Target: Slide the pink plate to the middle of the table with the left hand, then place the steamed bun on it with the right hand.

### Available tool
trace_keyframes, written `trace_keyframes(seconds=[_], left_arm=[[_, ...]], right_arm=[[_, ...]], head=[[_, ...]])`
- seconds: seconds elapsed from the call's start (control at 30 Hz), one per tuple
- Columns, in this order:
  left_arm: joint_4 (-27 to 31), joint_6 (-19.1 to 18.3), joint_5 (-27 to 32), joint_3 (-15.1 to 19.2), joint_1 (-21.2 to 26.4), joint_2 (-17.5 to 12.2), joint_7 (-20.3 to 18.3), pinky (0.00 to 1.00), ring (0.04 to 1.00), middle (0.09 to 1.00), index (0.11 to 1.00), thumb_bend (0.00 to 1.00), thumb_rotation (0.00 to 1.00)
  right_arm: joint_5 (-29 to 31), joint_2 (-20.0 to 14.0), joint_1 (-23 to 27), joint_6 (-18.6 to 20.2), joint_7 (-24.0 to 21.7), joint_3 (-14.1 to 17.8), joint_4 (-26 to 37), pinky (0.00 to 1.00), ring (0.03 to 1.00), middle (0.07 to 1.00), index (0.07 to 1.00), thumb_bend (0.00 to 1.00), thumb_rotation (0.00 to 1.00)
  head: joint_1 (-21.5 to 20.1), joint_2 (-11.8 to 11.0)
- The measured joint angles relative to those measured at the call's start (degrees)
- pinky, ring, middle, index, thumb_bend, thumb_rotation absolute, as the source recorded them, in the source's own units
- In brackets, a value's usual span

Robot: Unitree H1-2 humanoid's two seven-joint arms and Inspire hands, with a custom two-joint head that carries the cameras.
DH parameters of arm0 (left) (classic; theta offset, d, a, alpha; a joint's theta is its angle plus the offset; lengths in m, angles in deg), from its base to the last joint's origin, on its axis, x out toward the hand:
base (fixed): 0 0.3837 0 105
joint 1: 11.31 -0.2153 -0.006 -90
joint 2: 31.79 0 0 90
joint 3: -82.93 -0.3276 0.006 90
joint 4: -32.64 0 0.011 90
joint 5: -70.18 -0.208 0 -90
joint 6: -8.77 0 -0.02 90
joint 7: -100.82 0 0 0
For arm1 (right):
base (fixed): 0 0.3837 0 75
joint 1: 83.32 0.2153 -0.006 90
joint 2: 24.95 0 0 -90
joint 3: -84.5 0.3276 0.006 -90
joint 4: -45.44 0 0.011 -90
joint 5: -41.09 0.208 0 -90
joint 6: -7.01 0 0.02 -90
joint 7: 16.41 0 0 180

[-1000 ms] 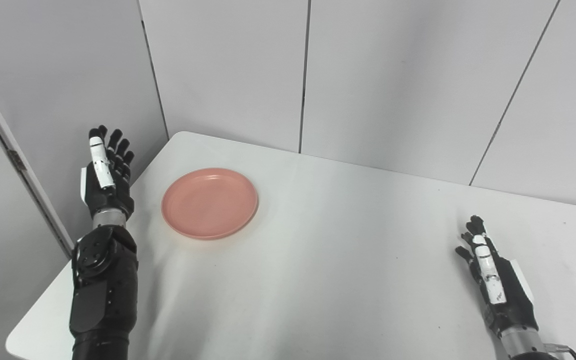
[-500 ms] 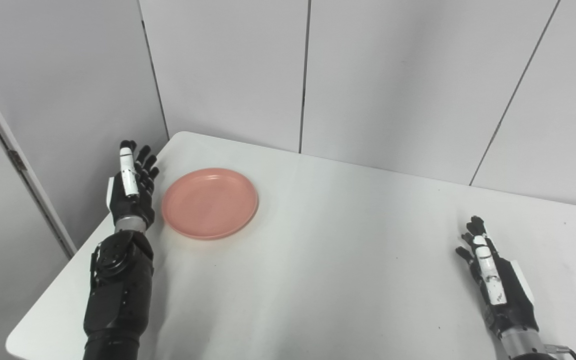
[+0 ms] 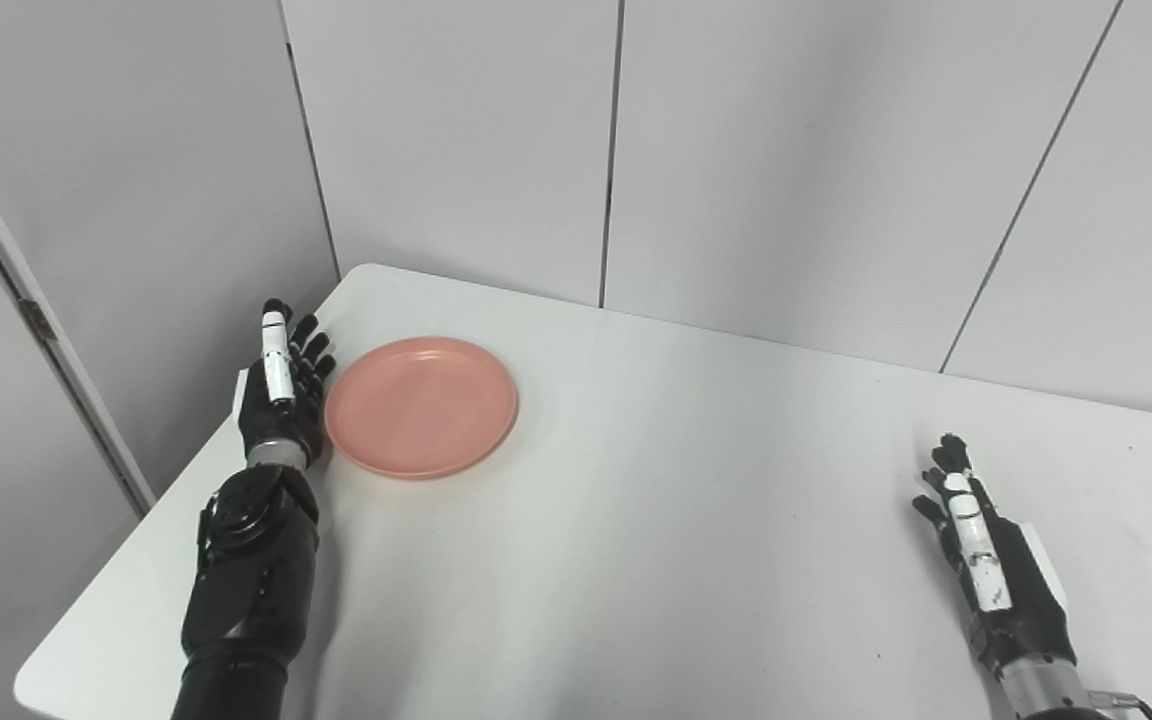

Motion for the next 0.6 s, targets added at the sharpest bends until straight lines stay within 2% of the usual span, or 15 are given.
trace_keyframes(seconds=[0.3,0.43,0.6], left_arm=[[-4.25,1.0,0.57,0.31,1.72,-1.19,-2.0,0.95,0.934,0.948,0.965,0.46,1.0],[-6.14,1.26,1.23,0.33,2.4,-1.52,-3.91,0.94,0.93,0.935,0.941,0.47,1.0],[-6.51,1.11,2.18,-0.75,2.55,-1.39,-7.24,0.95,0.925,0.947,0.966,0.47,1.0]], right_arm=[[-0.64,0.01,-0.07,1.69,0.05,-0.04,0.65,1.0,1.0,1.0,1.0,0.15,1.0],[-0.64,0.01,-0.05,1.65,0.03,-0.01,0.37,1.0,0.994,1.0,1.0,0.17,1.0],[-0.75,0.2,-0.06,1.65,0.29,0.01,0.39,1.0,0.994,1.0,1.0,0.16,1.0]], head=[[-0.26,0.09],[-0.62,0.26],[-0.97,0.26]])
